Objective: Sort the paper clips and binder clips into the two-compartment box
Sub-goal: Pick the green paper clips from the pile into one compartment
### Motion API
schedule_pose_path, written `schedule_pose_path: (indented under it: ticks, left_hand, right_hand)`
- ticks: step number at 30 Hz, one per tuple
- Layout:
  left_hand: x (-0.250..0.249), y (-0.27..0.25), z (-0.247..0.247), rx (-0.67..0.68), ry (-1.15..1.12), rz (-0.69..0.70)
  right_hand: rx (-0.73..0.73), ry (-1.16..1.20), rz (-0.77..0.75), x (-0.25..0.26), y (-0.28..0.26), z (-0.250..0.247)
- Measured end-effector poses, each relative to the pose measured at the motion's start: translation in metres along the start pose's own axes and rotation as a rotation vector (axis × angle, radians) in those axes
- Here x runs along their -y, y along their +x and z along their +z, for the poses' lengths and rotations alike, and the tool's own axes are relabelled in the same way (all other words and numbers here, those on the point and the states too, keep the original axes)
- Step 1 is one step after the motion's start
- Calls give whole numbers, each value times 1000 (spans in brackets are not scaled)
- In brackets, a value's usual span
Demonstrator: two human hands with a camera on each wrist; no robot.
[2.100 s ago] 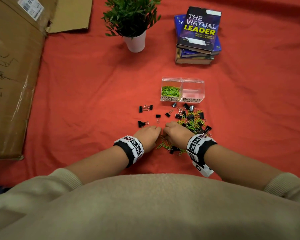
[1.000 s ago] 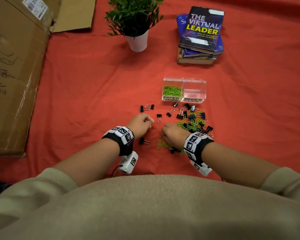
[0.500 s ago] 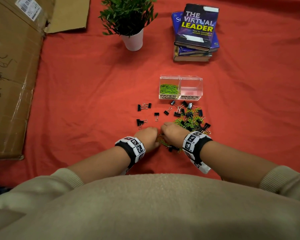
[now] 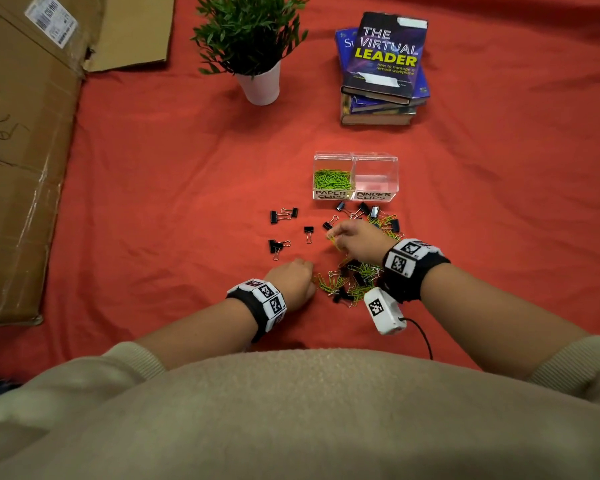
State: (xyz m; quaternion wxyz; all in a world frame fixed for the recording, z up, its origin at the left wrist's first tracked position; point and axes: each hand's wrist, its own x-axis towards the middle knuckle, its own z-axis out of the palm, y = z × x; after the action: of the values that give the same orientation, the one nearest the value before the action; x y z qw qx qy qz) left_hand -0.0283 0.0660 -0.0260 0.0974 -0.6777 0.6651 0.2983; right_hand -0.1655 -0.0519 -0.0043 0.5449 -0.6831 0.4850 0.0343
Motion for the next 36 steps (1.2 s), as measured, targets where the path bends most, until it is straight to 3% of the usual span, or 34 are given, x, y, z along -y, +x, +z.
schedule_pose_path:
  ticks: [4,6,11,15,21,24,27,33,36]
  left_hand:
    - [5,2,-2,-47,-263,6]
    - [8,4,-7,-81,-351,-17]
    - [13,11,-17,-93,-529,-48]
    - [14,16,-24,-96,-779,-153]
    - [10,15,-36,-20,-995,-222]
    - [9,14,-36,18,-1076,-238]
    - [6,16,-28,15,-949,-220]
    - [-4,11,-14,27,-206,105]
    - [-6,13,-10,4,6,148]
  right_hand:
    - [56,456,163,1,-4,-8]
    - [105,481,188,1,-7,-6]
    - [184,-151,30,-2,-10,2]
    - [217,-634,-170,-12,-16,10]
    - [116,-751,-115,-22,-12,-2]
    - [89,-726,-174,-23,-14,-5]
    - [151,-753,-270,-23,-21,0]
    - [140,-809,-378,-28,-29,11]
    - [141,-843,-400,-29,-32,16]
